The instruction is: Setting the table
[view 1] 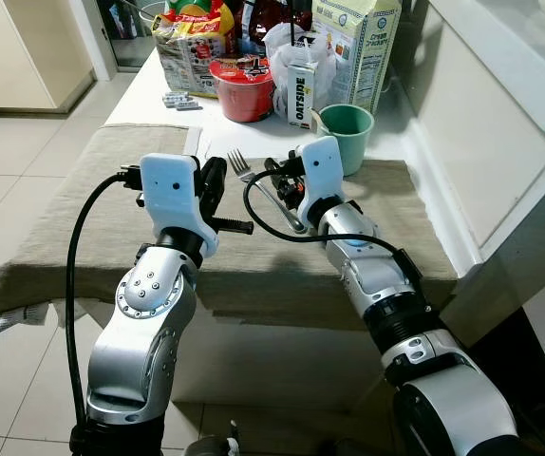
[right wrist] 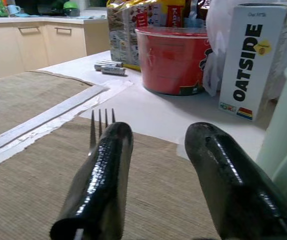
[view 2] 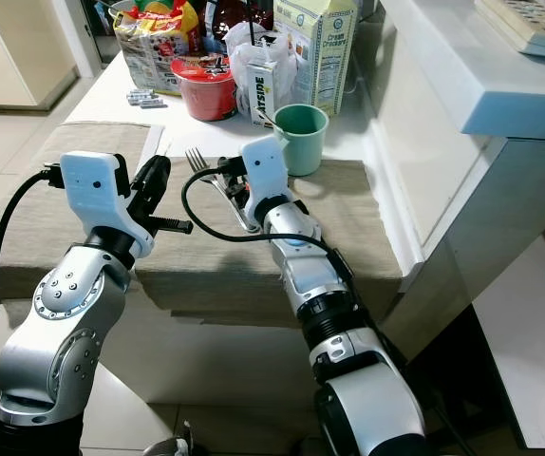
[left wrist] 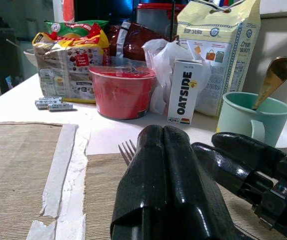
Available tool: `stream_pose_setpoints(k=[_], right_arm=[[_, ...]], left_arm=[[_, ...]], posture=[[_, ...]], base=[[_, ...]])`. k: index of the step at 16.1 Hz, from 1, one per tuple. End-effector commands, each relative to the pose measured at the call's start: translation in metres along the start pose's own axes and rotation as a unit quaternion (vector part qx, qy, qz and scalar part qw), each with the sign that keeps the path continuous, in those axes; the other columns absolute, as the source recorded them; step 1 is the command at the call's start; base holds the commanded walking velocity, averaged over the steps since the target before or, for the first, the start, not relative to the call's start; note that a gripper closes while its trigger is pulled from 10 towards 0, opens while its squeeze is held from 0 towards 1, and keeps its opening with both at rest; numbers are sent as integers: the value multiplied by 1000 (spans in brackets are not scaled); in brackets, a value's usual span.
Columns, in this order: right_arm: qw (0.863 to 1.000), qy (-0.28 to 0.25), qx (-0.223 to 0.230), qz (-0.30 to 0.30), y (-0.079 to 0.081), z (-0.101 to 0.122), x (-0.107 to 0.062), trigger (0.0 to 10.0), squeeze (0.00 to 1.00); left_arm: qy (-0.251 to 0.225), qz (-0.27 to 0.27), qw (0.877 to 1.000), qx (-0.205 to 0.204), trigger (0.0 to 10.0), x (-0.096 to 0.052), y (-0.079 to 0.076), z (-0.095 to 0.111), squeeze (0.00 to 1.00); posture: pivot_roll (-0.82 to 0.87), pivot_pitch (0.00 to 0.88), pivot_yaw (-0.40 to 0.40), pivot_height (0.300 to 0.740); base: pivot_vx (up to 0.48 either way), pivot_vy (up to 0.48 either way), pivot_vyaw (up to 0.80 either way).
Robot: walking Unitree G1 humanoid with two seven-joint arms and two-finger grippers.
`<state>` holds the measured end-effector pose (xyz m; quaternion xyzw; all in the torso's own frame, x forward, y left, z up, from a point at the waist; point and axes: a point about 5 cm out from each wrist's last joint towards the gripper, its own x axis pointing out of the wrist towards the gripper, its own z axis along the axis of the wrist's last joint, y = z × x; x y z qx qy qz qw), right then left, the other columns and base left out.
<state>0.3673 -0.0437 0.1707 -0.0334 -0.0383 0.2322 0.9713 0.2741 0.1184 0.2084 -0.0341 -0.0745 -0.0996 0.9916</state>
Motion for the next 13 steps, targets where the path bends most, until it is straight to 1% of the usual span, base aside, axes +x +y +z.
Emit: stream_pose_setpoints(k=[1, 3, 4, 5, 7, 8, 9, 10, 13], right_arm=[[1000, -2, 1, -3, -3, 4, 3, 10000, 1000], [1000, -6, -6, -18, -7, 12, 7, 10000, 1000], [1000, -17, -1, -12, -5, 21, 11, 10000, 0], [1000, -28, 7, -3, -2, 30, 16, 10000, 0], [999, -36, 8, 6, 1, 41, 22, 10000, 0], [999, -31, 18, 7, 2, 43, 27, 10000, 0], [999, -26, 23, 8, 3, 42, 28, 10000, 0], [999, -9, 41, 13, 6, 38, 31, 10000, 0], [998, 22, 56, 28, 16, 28, 34, 10000, 0]], left_arm=[[5, 4, 1000, 3, 10000, -1, 0, -3, 0], [5, 4, 1000, 2, 10000, -1, 0, -3, 0], [6, 4, 1000, 1, 10000, -1, -1, -3, 0], [6, 4, 1000, 1, 10000, -2, -1, -3, 0], [7, 3, 1000, 1, 10000, -2, -1, -3, 0], [7, 2, 1000, 2, 10000, -3, -2, -4, 0], [7, 2, 1000, 2, 10000, -3, -3, -3, 0], [7, 3, 1000, 3, 10000, -4, -2, -2, 0], [8, 6, 1000, 5, 10000, -7, -1, -3, 0]], posture=[[-47, 62, 35, 740], [-47, 61, 35, 740], [-42, 59, 34, 740], [-39, 57, 34, 740], [-35, 56, 32, 740], [-21, 55, 26, 740], [-16, 55, 23, 740], [-5, 58, 18, 740], [11, 65, 13, 740]], base=[[0, 0, 0], [0, 0, 0], [0, 0, 0], [0, 0, 0], [0, 0, 0], [0, 0, 0], [0, 0, 0], [0, 0, 0], [0, 0, 0]])
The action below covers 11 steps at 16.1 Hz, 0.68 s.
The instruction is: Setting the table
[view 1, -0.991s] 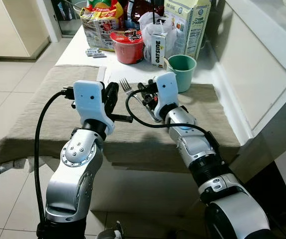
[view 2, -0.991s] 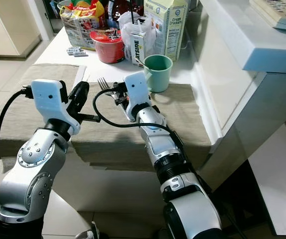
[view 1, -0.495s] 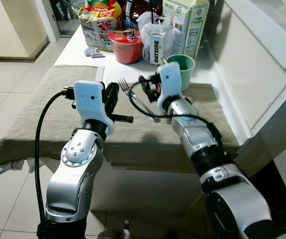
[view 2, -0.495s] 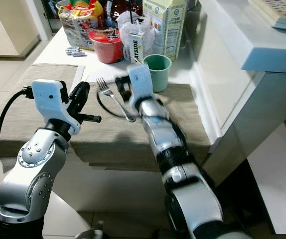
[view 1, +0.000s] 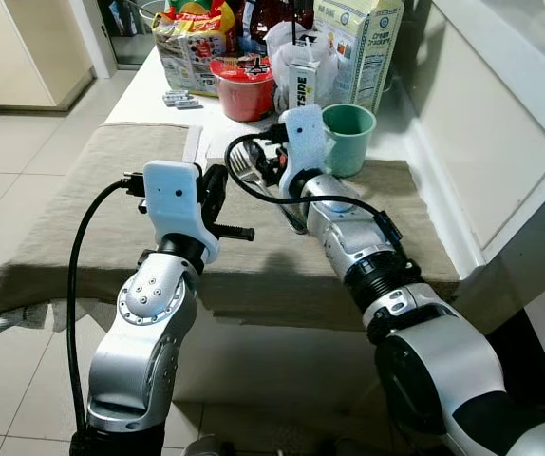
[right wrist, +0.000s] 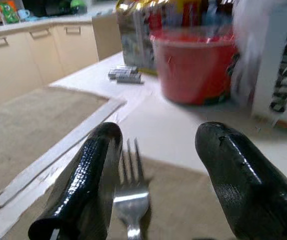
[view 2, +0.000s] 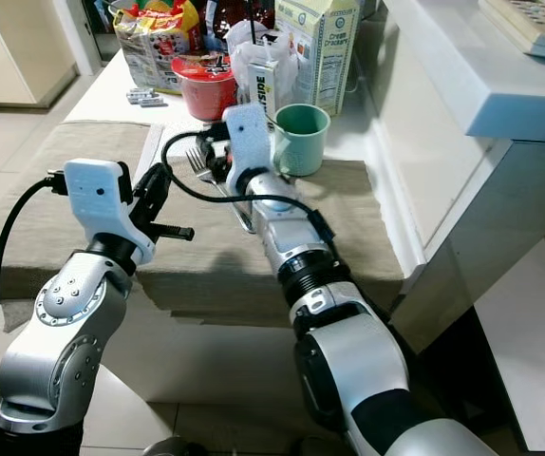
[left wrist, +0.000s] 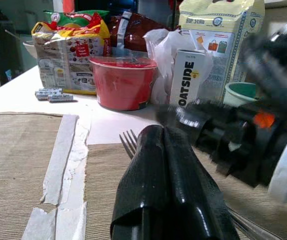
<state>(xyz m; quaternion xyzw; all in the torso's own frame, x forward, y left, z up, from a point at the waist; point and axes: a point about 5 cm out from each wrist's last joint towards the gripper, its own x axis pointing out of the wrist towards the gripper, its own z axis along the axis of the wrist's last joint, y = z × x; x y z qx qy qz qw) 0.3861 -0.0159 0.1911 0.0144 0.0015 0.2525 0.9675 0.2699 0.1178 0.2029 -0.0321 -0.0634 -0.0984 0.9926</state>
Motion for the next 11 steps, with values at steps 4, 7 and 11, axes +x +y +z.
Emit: stream_pose_setpoints(k=[4, 7, 11], right_arm=[[999, 44, 21, 22, 11, -12, 4, 10000, 0], [996, 78, 27, 19, 10, -25, 2, 10000, 0], [993, 114, 18, 10, 5, -40, -3, 10000, 0]], left_arm=[[-3, 8, 1000, 4, 10000, -5, 0, 4, 0], [-2, 10, 1000, 5, 10000, -5, 1, 5, 0], [0, 10, 1000, 2, 10000, -5, -1, 5, 0]], posture=[[27, 88, 9, 740], [29, 99, 7, 740], [23, 104, 6, 740]], base=[[0, 0, 0], [0, 0, 0], [0, 0, 0]])
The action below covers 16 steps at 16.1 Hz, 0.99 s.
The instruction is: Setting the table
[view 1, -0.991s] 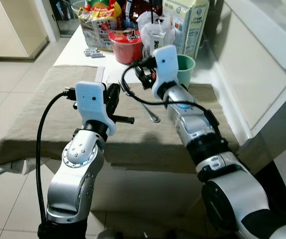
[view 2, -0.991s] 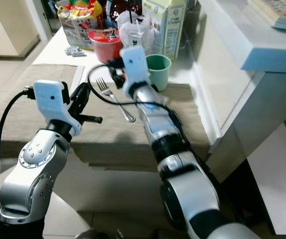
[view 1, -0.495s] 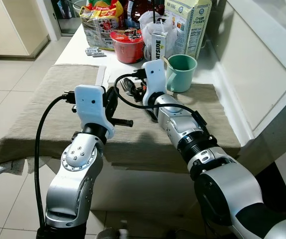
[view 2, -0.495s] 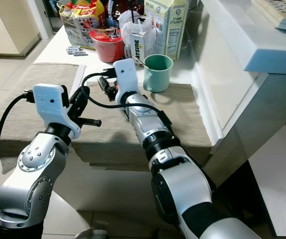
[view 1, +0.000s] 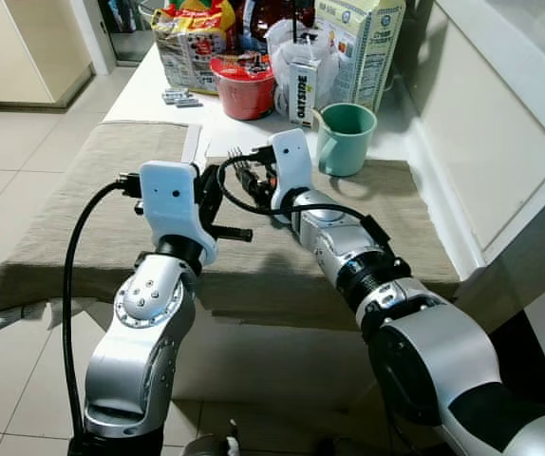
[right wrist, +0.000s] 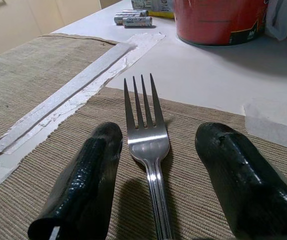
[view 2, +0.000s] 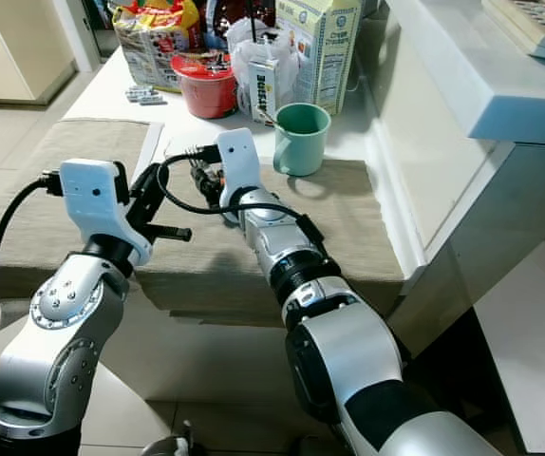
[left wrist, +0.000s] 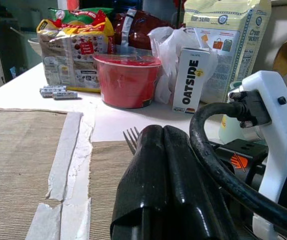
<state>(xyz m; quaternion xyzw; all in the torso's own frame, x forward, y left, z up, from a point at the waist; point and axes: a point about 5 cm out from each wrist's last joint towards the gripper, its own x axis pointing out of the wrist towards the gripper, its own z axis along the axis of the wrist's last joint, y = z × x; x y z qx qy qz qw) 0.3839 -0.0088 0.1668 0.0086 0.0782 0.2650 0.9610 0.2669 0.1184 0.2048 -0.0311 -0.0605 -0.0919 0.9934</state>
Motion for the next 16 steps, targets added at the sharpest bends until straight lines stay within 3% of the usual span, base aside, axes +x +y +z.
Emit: stream_pose_setpoints(k=[1, 5, 6, 16], right_arm=[[999, 47, 4, -2, -2, -22, -3, 10000, 0], [996, 84, -3, -1, -2, -37, -7, 10000, 0], [996, 93, -3, -3, -5, -41, -8, 0, 0], [991, 128, -14, -29, -18, -53, -14, 0, 0]], left_arm=[[-3, 3, 1000, -1, 10000, -3, -1, 3, 0], [-1, 2, 1000, -4, 10000, -3, -1, 3, 0], [2, 0, 1000, -6, 10000, -2, -2, 2, 0], [7, -2, 1000, -8, 10000, 1, -2, 2, 0]], posture=[[23, 105, 6, 740], [20, 108, 6, 740], [20, 108, 6, 740], [6, 108, 11, 740]], base=[[0, 0, 0], [0, 0, 0], [0, 0, 0], [0, 0, 0]])
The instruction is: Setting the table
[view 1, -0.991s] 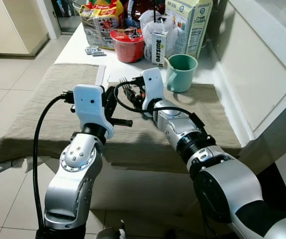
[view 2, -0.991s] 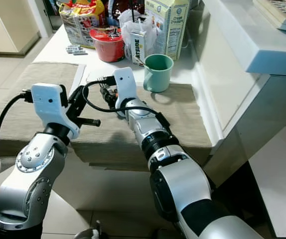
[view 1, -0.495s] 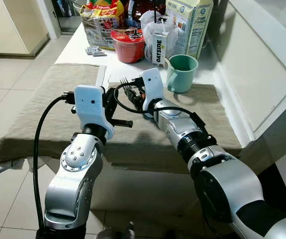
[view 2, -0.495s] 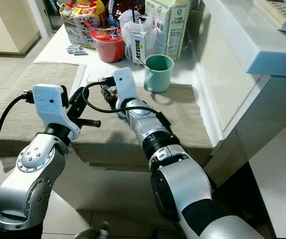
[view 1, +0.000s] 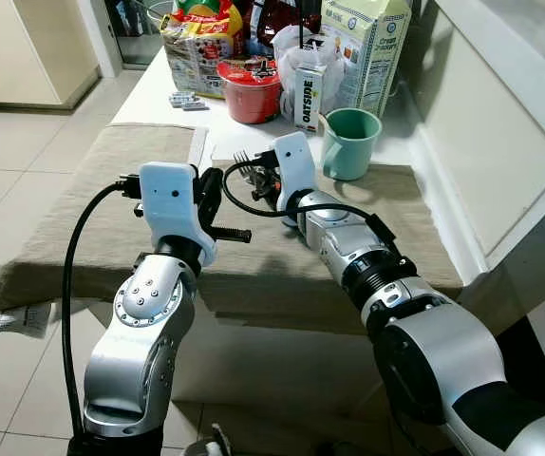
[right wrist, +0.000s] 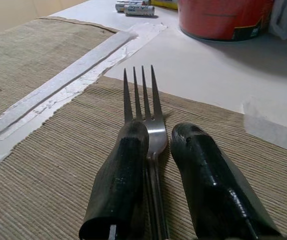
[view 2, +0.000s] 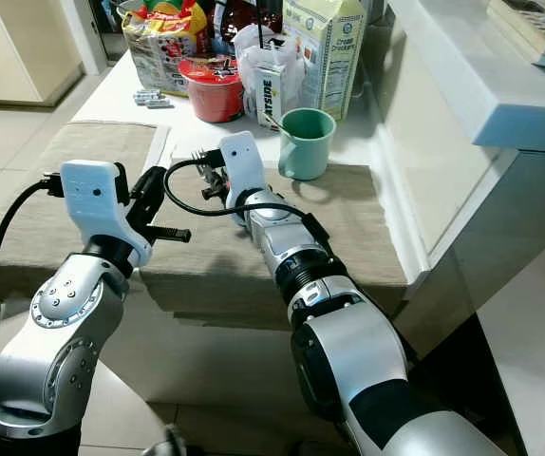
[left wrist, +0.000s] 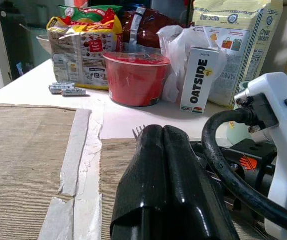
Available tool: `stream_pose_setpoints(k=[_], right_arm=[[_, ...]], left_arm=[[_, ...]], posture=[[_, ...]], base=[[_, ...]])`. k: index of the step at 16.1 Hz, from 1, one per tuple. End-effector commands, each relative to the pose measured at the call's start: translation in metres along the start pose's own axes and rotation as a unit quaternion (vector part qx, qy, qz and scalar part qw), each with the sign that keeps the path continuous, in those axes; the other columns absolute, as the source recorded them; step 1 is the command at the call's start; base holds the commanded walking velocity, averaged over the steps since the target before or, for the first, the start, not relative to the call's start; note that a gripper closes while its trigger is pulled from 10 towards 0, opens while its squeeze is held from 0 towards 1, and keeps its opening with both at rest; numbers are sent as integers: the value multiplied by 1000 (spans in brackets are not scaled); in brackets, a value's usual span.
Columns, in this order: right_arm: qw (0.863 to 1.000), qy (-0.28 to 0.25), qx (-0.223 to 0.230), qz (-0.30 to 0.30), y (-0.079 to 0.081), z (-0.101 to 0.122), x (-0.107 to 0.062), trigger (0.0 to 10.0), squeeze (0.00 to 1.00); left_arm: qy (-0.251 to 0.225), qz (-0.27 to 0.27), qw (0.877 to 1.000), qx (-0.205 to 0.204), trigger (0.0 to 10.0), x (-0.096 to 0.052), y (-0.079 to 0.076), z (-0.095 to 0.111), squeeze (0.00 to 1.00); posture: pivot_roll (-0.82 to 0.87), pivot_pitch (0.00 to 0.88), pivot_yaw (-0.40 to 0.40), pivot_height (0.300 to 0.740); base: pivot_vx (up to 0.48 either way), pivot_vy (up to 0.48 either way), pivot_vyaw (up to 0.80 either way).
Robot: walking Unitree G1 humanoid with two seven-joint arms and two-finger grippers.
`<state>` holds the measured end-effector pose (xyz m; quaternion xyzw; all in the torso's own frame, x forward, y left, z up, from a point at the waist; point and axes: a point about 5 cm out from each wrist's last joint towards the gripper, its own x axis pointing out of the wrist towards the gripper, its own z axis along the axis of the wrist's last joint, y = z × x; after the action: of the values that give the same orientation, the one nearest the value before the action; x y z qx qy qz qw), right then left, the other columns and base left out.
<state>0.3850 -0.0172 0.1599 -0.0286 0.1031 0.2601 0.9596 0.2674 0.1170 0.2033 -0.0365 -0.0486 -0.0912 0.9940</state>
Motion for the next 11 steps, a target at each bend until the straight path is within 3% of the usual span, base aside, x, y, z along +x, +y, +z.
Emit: stream_pose_setpoints(k=[1, 4, 5, 8, 9, 10, 11], right_arm=[[995, 94, 15, -19, -8, -47, -9, 0, 0], [997, 74, 11, -25, -9, -40, -7, 0, 12], [999, 38, 0, -31, -12, -25, -6, 0, 592], [999, -31, -27, -31, -12, 2, -5, 0, 592], [994, -98, -37, -22, -9, 27, -7, 0, 592], [993, -109, -39, -20, -9, 31, -8, 0, 592], [985, -170, -35, -10, -6, 54, -14, 0, 592]], left_arm=[[-5, -4, 1000, -1, 10000, 0, -1, 4, 0], [-6, -3, 1000, 0, 10000, 0, -1, 4, 0], [-7, -3, 1000, 1, 10000, 0, -1, 4, 0], [-8, -2, 1000, 2, 10000, 1, -1, 4, 0], [-11, -2, 1000, 2, 10000, 1, -1, 5, 0], [-11, -2, 1000, 2, 10000, 1, -1, 5, 0], [-15, 2, 1000, 2, 10000, 2, 0, 6, 0]], posture=[[6, 108, 11, 740], [6, 91, 8, 740], [3, 87, 5, 740], [-4, 83, 4, 740], [-8, 81, 1, 740], [-8, 81, 1, 740], [-8, 83, -8, 740]], base=[[0, 0, 0], [0, 0, 0], [0, 0, 0], [0, 0, 0], [0, 0, 0], [0, 0, 0], [0, 0, 0]])
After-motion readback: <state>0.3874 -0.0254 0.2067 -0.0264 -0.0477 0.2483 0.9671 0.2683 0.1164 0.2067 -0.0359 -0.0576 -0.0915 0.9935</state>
